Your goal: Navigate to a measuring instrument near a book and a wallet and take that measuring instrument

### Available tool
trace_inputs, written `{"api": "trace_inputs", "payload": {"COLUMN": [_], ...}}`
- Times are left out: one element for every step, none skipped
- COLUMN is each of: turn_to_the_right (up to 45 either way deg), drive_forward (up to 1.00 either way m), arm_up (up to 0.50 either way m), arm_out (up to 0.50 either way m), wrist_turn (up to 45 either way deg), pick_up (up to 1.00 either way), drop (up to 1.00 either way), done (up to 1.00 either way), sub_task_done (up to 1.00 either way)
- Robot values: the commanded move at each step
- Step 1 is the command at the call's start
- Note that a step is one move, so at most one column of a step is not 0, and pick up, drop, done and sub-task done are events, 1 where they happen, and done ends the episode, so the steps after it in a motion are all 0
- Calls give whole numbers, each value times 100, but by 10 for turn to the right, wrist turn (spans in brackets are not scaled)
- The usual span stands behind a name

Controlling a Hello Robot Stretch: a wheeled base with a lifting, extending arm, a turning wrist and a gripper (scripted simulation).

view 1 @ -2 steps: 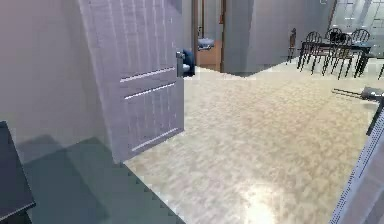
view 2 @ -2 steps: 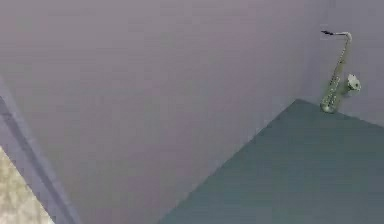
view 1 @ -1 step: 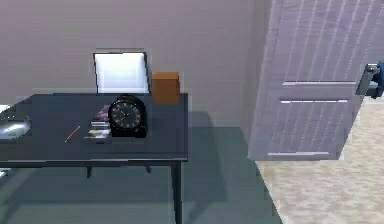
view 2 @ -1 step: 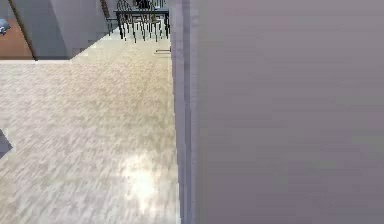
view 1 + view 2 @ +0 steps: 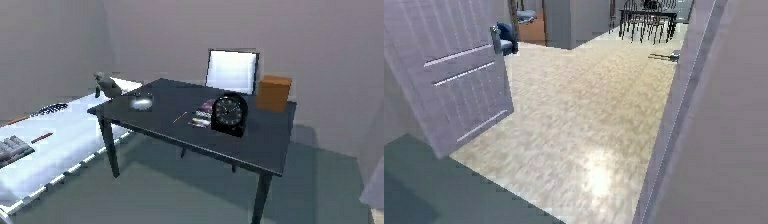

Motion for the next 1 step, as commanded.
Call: {"api": "trace_inputs", "payload": {"turn_to_the_right": [0], "drive_forward": [30], "arm_up": [0], "arm_out": [0], "wrist_turn": [0], "pick_up": [0], "drop": [0], "done": [0], "sub_task_done": [0]}}
